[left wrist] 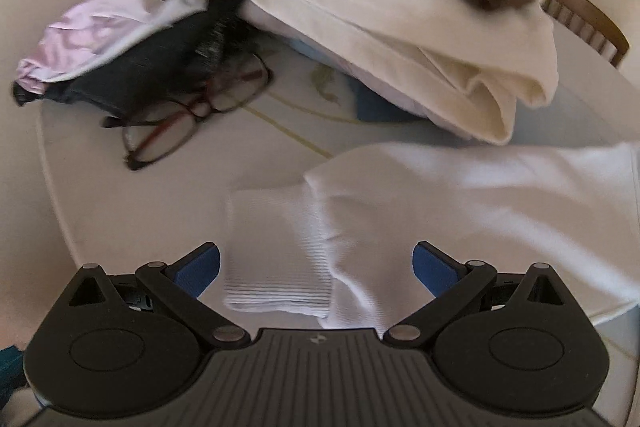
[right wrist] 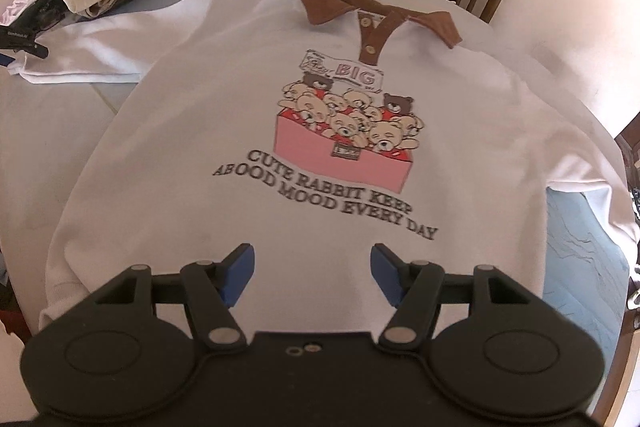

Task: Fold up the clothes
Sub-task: 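Grasp a sleeve cuff with the left gripper, then fold the sleeve with the left gripper across the sweatshirt body toward the collar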

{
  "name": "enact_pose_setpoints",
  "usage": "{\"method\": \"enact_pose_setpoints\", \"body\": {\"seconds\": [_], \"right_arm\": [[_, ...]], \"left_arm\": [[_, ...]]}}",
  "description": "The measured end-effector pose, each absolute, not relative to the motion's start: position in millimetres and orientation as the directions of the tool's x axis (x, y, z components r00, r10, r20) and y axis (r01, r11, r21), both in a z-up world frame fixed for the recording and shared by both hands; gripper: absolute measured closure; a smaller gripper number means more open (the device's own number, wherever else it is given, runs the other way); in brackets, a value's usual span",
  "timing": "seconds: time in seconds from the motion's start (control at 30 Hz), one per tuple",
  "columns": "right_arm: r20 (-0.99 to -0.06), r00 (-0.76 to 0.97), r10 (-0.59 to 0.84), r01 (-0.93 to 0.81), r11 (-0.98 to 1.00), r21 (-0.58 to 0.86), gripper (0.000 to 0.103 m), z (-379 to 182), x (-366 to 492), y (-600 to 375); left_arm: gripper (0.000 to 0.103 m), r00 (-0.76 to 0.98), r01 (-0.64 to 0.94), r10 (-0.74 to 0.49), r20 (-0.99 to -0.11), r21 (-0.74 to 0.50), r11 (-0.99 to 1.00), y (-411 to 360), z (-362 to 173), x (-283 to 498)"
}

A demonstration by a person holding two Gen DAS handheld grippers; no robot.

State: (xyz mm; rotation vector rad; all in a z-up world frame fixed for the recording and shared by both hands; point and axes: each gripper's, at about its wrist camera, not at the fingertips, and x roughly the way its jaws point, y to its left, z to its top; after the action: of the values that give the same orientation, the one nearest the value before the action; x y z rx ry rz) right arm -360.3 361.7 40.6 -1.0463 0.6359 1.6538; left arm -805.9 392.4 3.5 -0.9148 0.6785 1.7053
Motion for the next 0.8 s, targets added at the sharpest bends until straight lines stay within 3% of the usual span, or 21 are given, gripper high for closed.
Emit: {"method": "enact_pose_setpoints", "body": {"seconds": [0.07, 0.2, 0.27, 0.8], "right_arm": [[-0.876, -0.082, 0.475, -0.942, -0.324, -0.088, 0.0, 38.3, -363.7, 363.1], [-0.882, -0.07, 0.466, -0.944, -0.318, -0.093, 0.0, 33.7, -370.5, 366.0], [-0.885, -0.064, 0.462, -0.944, -0.314, -0.096, 0.0, 31.4, -373.9, 367.4], [-0.904, -0.17, 0.392, -0.912, -0.41, -0.006, 0.0, 11.1, -368.2, 381.5]], "left_arm": [[0.013, -0.163, -0.958, 0.517, -0.84, 0.009, -0.287, 399.8, -1.1, -806.8], [0.058, -0.132, -0.97, 0.519, -0.844, 0.002, -0.244, 409.9, -4.6, -806.4], [0.071, -0.111, -0.977, 0.537, -0.837, -0.008, -0.214, 409.0, 0.5, -801.8], [0.074, 0.183, -0.983, 0.694, -0.696, -0.134, 0.124, 407.1, 80.5, -680.7]]}}
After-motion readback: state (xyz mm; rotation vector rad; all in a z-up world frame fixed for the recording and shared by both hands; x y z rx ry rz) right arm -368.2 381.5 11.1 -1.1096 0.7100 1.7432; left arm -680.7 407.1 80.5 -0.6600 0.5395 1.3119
